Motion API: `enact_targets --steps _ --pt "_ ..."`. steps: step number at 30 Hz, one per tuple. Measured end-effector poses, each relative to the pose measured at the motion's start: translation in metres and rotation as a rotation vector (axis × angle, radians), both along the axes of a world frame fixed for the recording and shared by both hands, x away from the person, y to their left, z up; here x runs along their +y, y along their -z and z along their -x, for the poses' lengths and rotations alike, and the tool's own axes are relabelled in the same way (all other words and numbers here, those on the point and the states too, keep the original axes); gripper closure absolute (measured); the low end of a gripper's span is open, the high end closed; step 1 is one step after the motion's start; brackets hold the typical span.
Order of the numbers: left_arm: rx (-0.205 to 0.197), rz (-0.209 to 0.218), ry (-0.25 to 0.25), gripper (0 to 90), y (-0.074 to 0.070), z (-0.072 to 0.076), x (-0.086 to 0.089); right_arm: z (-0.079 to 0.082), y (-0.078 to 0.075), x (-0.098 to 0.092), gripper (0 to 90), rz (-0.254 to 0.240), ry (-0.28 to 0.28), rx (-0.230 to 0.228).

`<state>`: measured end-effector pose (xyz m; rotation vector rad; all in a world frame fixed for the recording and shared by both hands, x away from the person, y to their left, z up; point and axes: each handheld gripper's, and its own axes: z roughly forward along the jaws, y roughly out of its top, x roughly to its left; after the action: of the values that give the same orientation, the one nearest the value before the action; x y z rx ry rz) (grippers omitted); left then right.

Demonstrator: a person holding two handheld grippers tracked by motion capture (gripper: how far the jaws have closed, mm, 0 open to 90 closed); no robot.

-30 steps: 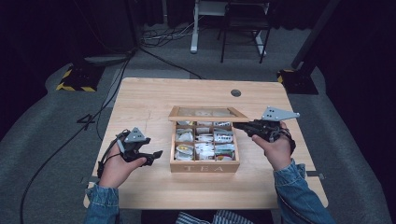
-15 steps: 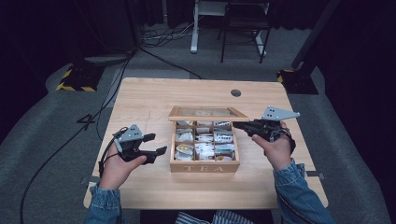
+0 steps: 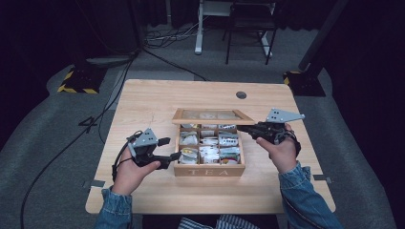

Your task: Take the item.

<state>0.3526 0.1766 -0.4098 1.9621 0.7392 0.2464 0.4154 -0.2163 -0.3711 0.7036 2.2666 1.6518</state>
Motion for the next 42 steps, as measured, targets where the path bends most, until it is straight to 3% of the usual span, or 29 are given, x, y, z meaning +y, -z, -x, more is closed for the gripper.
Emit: enact_targets --steps 15,22,31,42 --pt "-0.028 -0.011 0.159 31.3 -0.005 0.0 -0.049 -0.001 -0.001 0.001 90.0 -0.004 -0.009 0.005" --pt "-0.019 -0.022 0.215 33.0 -0.004 -0.001 -0.072 -0.002 -0.001 0.001 90.0 -0.009 -0.013 0.012" --pt "-0.011 -0.019 0.256 34.4 -0.002 -0.011 -0.103 -0.001 -0.001 0.001 90.0 -0.008 -0.013 0.013" --pt "0.048 -0.014 0.283 36.6 0.009 -0.025 -0.131 -0.002 0.0 0.0 90.0 -0.012 -0.017 0.016"
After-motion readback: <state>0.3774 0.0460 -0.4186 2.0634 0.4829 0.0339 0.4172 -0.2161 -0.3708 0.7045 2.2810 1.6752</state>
